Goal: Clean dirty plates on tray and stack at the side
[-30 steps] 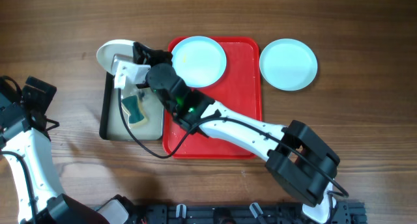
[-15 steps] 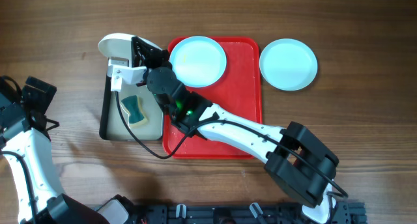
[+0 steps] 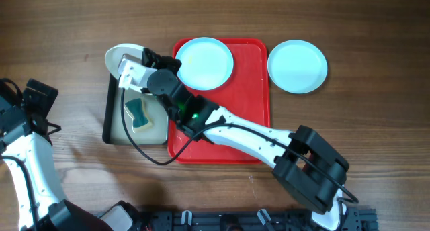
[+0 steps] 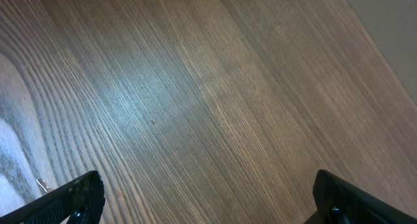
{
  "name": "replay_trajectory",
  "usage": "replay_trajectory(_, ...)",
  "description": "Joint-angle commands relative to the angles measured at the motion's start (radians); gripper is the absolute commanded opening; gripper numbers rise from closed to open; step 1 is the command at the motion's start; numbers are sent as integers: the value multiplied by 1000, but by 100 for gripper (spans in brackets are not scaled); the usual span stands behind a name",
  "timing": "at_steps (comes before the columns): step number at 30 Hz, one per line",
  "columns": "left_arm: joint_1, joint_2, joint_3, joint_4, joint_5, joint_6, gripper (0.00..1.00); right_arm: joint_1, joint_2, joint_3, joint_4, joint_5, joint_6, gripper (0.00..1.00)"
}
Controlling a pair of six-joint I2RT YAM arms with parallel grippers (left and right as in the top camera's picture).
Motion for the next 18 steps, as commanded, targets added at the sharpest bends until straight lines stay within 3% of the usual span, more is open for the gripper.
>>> replay_trajectory(1,3,-12,18,2,9,-12,100,-45,10,12,3,0,286,4)
replay_trajectory(6,3,-12,18,2,9,-12,100,-62,10,12,-64,-17,360,4)
replay_trajectory(11,3,-12,18,2,9,-13,100,-70,10,12,-207,-134,734,4)
replay_trajectory(14,3,-12,18,2,9,-12,100,-70,10,12,-258,-273,807,4)
replay_trajectory(18,3,-12,18,2,9,-12,100,-80,-15,14,-320,-315,861,4)
